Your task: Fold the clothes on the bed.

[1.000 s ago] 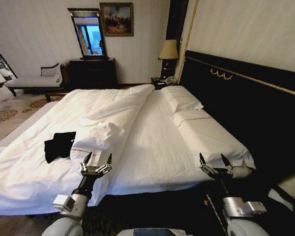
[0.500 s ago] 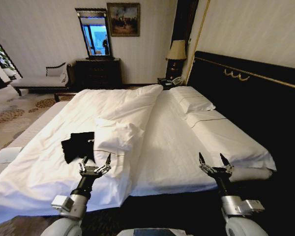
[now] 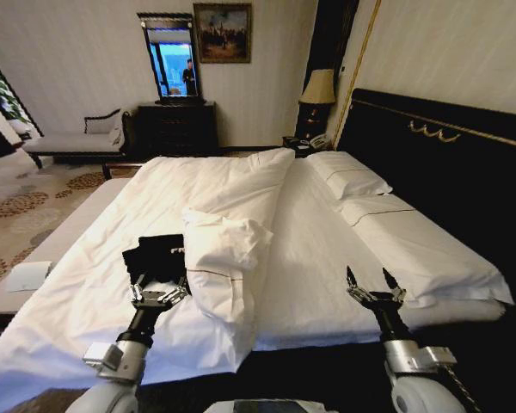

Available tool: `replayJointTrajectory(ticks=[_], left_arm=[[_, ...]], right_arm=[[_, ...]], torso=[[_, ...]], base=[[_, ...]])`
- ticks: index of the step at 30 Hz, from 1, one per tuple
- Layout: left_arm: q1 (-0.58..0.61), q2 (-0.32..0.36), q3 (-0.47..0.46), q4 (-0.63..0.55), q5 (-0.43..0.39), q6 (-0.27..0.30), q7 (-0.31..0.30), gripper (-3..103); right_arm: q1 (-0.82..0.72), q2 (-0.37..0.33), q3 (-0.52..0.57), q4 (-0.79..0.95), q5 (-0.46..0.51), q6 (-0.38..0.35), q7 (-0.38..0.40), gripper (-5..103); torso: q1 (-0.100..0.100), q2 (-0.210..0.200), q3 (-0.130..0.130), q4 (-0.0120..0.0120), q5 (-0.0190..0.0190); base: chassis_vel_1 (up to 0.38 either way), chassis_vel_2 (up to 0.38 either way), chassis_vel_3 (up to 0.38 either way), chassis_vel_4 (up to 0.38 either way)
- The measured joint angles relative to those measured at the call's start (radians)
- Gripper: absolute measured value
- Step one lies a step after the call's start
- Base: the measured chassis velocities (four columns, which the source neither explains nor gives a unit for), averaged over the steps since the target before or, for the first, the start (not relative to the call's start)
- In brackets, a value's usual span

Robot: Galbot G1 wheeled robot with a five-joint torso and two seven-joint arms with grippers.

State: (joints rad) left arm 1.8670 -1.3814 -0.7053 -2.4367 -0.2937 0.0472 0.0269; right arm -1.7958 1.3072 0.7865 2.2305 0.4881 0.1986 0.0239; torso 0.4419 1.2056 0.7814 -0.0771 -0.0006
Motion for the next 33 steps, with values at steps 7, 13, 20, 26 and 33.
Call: replayJointTrajectory(ticks=[7, 13, 20, 26, 33], left_arm=[[0.033, 0.0, -0.1, -0.004, -0.028, -0.001, -0.014, 100], [0.079, -0.009, -0.122, -0.058, -0.071, 0.029, -0.019, 100], [0.108, -0.036, -0.174, -0.062, -0.108, 0.076, -0.037, 100], [0.126, -0.064, -0.197, -0.063, -0.091, 0.067, -0.047, 100], [0.121, -0.086, -0.195, -0.063, -0.072, 0.067, -0.053, 100]], right_arm=[[0.083, -0.072, -0.09, -0.016, 0.199, -0.044, 0.059, 100], [0.222, -0.157, -0.192, -0.01, 0.549, -0.154, 0.17, 100], [0.475, -0.258, -0.32, -0.083, 0.917, -0.32, 0.285, 100], [0.702, -0.274, -0.441, -0.236, 0.995, -0.395, 0.372, 100], [0.841, -0.261, -0.54, -0.342, 1.019, -0.455, 0.455, 100]], torso=[[-0.001, 0.0, 0.0, -0.0003, 0.001], [-0.001, 0.0, 0.0, -0.0001, 0.0012], [0.0, 0.0, 0.0, -0.0001, 0.0003], [-0.001, 0.0, 0.0, 0.0003, 0.0006], [-0.001, 0.0, 0.0, -0.0001, 0.0005]], base=[[0.004, 0.044, 0.004, -0.024], [0.0, 0.0, 0.0, 0.0], [0.0, 0.0, 0.0, 0.0], [0.0, 0.0, 0.0, 0.0], [0.0, 0.0, 0.0, 0.0]])
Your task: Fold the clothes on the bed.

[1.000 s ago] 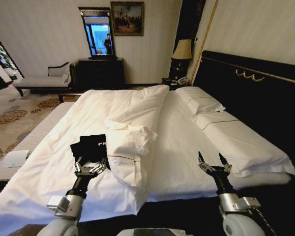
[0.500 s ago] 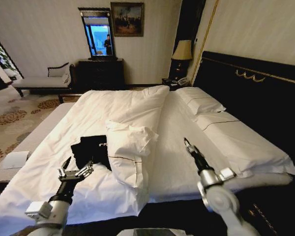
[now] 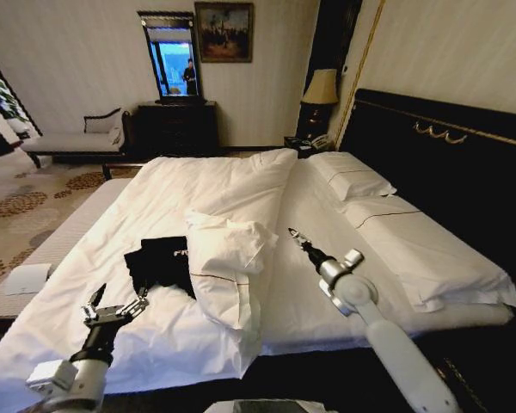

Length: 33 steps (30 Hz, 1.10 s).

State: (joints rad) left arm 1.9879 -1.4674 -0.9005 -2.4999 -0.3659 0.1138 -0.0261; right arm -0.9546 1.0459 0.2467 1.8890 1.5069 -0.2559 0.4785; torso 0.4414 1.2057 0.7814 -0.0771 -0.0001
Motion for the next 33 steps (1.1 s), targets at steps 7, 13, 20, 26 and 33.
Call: replayJointTrajectory(ticks=[7, 13, 20, 26, 33], left_arm=[[0.005, -0.017, -0.003, 0.0, 0.019, -0.003, -0.01, 100], [0.0, -0.021, -0.01, -0.002, 0.026, -0.003, -0.02, 100], [-0.007, -0.029, -0.018, -0.002, 0.026, -0.003, -0.031, 100], [-0.007, -0.034, -0.035, -0.002, 0.021, -0.005, -0.038, 100], [-0.016, -0.04, -0.043, -0.001, 0.02, -0.006, -0.048, 100]], right_arm=[[0.135, 0.023, -0.086, -0.08, 0.05, -0.042, 0.042, 100], [0.269, 0.074, -0.181, -0.126, 0.077, -0.056, 0.084, 100], [0.33, 0.111, -0.27, -0.167, 0.079, -0.067, 0.117, 100], [0.376, 0.144, -0.317, -0.196, 0.106, -0.068, 0.121, 100], [0.419, 0.213, -0.397, -0.234, 0.129, -0.1, 0.189, 100]], torso=[[0.0, 0.0, 0.0, 0.0, 0.0002], [0.0, 0.0, 0.0, 0.0003, -0.0003], [0.0, 0.0, 0.0, 0.0001, -0.0001], [0.0, 0.0, 0.0, 0.0, 0.0], [0.0, 0.0, 0.0, 0.0003, -0.0001]], base=[[0.0, 0.0, 0.0, 0.0], [0.0, 0.0, 0.0, 0.0], [0.0, 0.0, 0.0, 0.0], [0.0, 0.0, 0.0, 0.0], [0.0, 0.0, 0.0, 0.0]])
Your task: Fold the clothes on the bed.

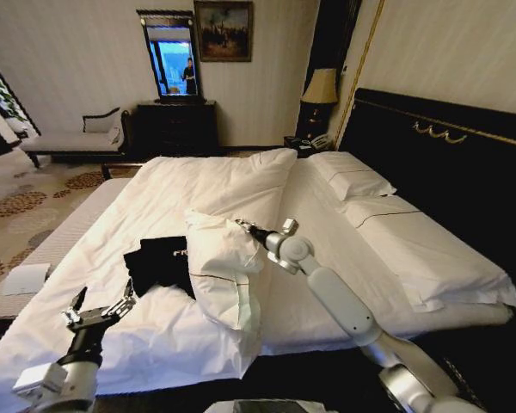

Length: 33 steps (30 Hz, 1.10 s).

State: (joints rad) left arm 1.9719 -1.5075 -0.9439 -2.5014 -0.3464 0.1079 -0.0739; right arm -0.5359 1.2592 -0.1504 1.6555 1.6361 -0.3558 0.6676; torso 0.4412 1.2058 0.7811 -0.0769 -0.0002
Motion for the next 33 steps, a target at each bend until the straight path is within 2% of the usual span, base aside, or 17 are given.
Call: replayJointTrajectory(ticks=[12, 15, 17, 21, 22, 24, 27, 30, 31, 32, 33], left_arm=[[-0.003, 0.011, -0.034, 0.001, -0.023, 0.0, -0.004, 100], [-0.012, 0.012, -0.023, 0.001, -0.02, 0.0, -0.005, 100], [-0.014, 0.012, -0.018, 0.001, -0.018, -0.001, -0.005, 100], [-0.024, 0.012, -0.002, 0.01, -0.01, -0.004, -0.006, 100], [-0.024, 0.012, -0.002, 0.01, -0.01, -0.004, -0.006, 100], [-0.03, 0.013, 0.002, 0.017, -0.01, -0.004, -0.007, 100], [-0.032, 0.014, 0.002, 0.022, -0.01, -0.005, -0.007, 100], [-0.036, 0.016, 0.004, 0.028, -0.01, -0.006, -0.01, 100], [-0.036, 0.016, 0.004, 0.028, -0.01, -0.006, -0.01, 100], [-0.039, 0.017, 0.005, 0.031, -0.01, -0.006, -0.012, 100], [-0.045, 0.018, 0.009, 0.036, -0.01, -0.006, -0.019, 100]], right_arm=[[0.053, 0.028, -0.047, -0.074, -0.019, -0.017, -0.009, 101], [0.084, 0.046, -0.056, -0.133, -0.033, -0.017, -0.024, 91], [0.093, 0.051, -0.058, -0.147, -0.035, -0.017, -0.025, 91], [0.109, 0.053, -0.069, -0.169, -0.047, -0.014, -0.029, 71], [0.109, 0.053, -0.069, -0.169, -0.047, -0.014, -0.029, 71], [0.11, 0.052, -0.068, -0.17, -0.05, -0.012, -0.034, 60], [0.11, 0.05, -0.062, -0.168, -0.053, -0.009, -0.044, 54], [0.102, 0.044, -0.05, -0.152, -0.055, 0.001, -0.069, 37], [0.102, 0.044, -0.05, -0.152, -0.055, 0.001, -0.069, 37], [0.097, 0.042, -0.046, -0.14, -0.058, 0.007, -0.08, 32], [0.086, 0.036, -0.043, -0.11, -0.062, 0.014, -0.106, 20]], torso=[[0.0, 0.0, 0.0, -0.0002, 0.0001], [0.0, 0.0, 0.0, -0.0002, 0.0002], [0.0, 0.0, 0.0, -0.0001, 0.0002], [0.0, 0.0, 0.0, -0.0002, 0.0001], [0.0, 0.0, 0.0, -0.0002, 0.0001], [0.0, 0.0, 0.0, -0.0002, 0.0002], [0.0, 0.0, 0.0, -0.0002, 0.0002], [0.0, 0.0, 0.0, -0.0002, 0.0002], [0.0, 0.0, 0.0, -0.0002, 0.0002], [0.0, 0.0, 0.0, -0.0002, 0.0002], [0.0, 0.0, 0.0, -0.0002, 0.0002]], base=[[0.0, 0.0, 0.0, 0.0], [0.0, 0.0, 0.0, 0.0], [0.0, 0.0, 0.0, 0.0], [0.0, 0.0, 0.0, 0.0], [0.0, 0.0, 0.0, 0.0], [0.0, 0.0, 0.0, 0.0], [0.0, 0.0, 0.0, 0.0], [0.0, 0.0, 0.0, 0.0], [0.0, 0.0, 0.0, 0.0], [0.0, 0.0, 0.0, 0.0], [0.0, 0.0, 0.0, 0.0]])
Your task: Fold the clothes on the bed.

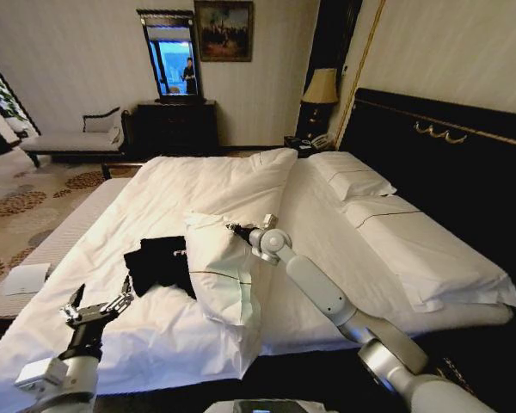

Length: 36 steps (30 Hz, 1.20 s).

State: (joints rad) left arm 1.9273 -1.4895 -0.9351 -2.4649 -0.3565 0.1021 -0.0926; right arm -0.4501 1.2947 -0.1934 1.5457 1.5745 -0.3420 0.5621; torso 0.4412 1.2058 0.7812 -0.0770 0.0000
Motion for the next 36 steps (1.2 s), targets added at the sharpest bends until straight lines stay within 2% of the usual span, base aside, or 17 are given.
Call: replayJointTrajectory(ticks=[2, 3, 5, 9, 10, 14, 16, 20, 21, 24, 25, 28, 30, 32, 34, 35, 36], left_arm=[[-0.001, 0.001, 0.002, 0.0, 0.0, 0.0, -0.001, 100], [-0.001, 0.001, 0.002, 0.0, 0.0, 0.0, -0.001, 100], [-0.001, 0.001, 0.003, 0.0, 0.0, 0.0, -0.001, 100], [-0.002, 0.005, 0.001, 0.0, 0.0, 0.002, -0.002, 100], [-0.002, 0.005, 0.001, 0.0, 0.0, 0.002, -0.002, 100], [-0.011, 0.013, 0.001, -0.003, -0.007, 0.009, -0.003, 100], [-0.012, 0.015, 0.001, -0.004, -0.01, 0.01, -0.003, 100], [-0.026, 0.025, 0.001, 0.001, -0.026, 0.011, -0.004, 100], [-0.026, 0.025, 0.001, 0.001, -0.026, 0.011, -0.004, 100], [-0.045, 0.03, 0.027, 0.012, -0.028, 0.012, -0.005, 100], [-0.045, 0.03, 0.027, 0.012, -0.028, 0.012, -0.005, 100], [-0.062, 0.035, 0.056, 0.018, -0.024, 0.013, -0.005, 100], [-0.067, 0.038, 0.062, 0.019, -0.024, 0.014, -0.005, 100], [-0.078, 0.046, 0.073, 0.024, -0.024, 0.014, -0.005, 100], [-0.09, 0.053, 0.083, 0.028, -0.028, 0.014, -0.005, 100], [-0.09, 0.053, 0.083, 0.028, -0.028, 0.014, -0.005, 100], [-0.097, 0.057, 0.088, 0.03, -0.03, 0.014, -0.005, 100]], right_arm=[[-0.006, -0.004, 0.0, 0.016, -0.001, 0.007, -0.014, 9], [-0.006, -0.004, 0.0, 0.016, -0.001, 0.007, -0.014, 9], [-0.016, -0.009, 0.003, 0.034, -0.003, 0.027, -0.042, 2], [-0.038, -0.026, 0.017, 0.068, -0.02, 0.085, -0.134, 1], [-0.038, -0.026, 0.017, 0.068, -0.02, 0.085, -0.134, 1], [-0.079, -0.07, 0.06, 0.122, -0.031, 0.144, -0.221, 1], [-0.096, -0.088, 0.079, 0.143, -0.033, 0.156, -0.233, 1], [-0.182, -0.197, 0.177, 0.243, -0.063, 0.205, -0.247, 1], [-0.182, -0.197, 0.177, 0.243, -0.063, 0.205, -0.247, 1], [-0.299, -0.278, 0.289, 0.339, -0.104, 0.233, -0.261, 1], [-0.299, -0.278, 0.289, 0.339, -0.104, 0.233, -0.261, 1], [-0.46, -0.324, 0.441, 0.457, -0.128, 0.237, -0.271, 1], [-0.501, -0.331, 0.487, 0.49, -0.131, 0.241, -0.272, 1], [-0.601, -0.338, 0.6, 0.568, -0.146, 0.262, -0.272, 1], [-0.711, -0.324, 0.713, 0.633, -0.193, 0.279, -0.277, 1], [-0.711, -0.324, 0.713, 0.633, -0.193, 0.279, -0.277, 1], [-0.77, -0.309, 0.766, 0.657, -0.228, 0.286, -0.288, 1]], torso=[[0.0, 0.0, 0.0, 0.0, 0.0], [0.0, 0.0, 0.0, 0.0, 0.0], [0.0, 0.0, 0.0, 0.0, 0.0], [0.0, 0.0, 0.0, 0.0001, 0.0001], [0.0, 0.0, 0.0, 0.0001, 0.0001], [0.0, 0.0, 0.0, 0.0003, 0.0001], [0.0, 0.0, 0.0, 0.0003, 0.0002], [0.0, 0.0, 0.0, 0.0001, 0.0002], [0.0, 0.0, 0.0, 0.0001, 0.0002], [0.0, 0.0, 0.0, 0.0, 0.0004], [0.0, 0.0, 0.0, 0.0, 0.0004], [0.0, 0.0, 0.0, -0.0001, 0.0006], [0.0, 0.0, 0.0, -0.0003, 0.0001], [0.0, 0.0, 0.0, -0.0002, 0.0004], [0.0, 0.0, 0.0, 0.0002, 0.0], [0.0, 0.0, 0.0, 0.0002, 0.0], [0.0, 0.0, 0.0, 0.0001, 0.0001]], base=[[0.0, 0.0, 0.0, 0.0], [0.0, 0.0, 0.0, 0.0], [0.0, 0.0, 0.0, 0.0], [0.0, 0.0, 0.0, 0.0], [0.0, 0.0, 0.0, 0.0], [0.0, 0.0, 0.0, 0.0], [0.0, 0.0, 0.0, 0.0], [0.0, 0.0, 0.0, 0.0], [0.0, 0.0, 0.0, 0.0], [0.0, 0.0, 0.0, 0.0], [0.0, 0.0, 0.0, 0.0], [0.0, 0.0, 0.0, 0.0], [0.0, 0.0, 0.0, 0.0], [0.0, 0.0, 0.0, 0.0], [0.0, 0.0, 0.0, 0.0], [0.0, 0.0, 0.0, 0.0], [0.0, 0.0, 0.0, 0.0]])
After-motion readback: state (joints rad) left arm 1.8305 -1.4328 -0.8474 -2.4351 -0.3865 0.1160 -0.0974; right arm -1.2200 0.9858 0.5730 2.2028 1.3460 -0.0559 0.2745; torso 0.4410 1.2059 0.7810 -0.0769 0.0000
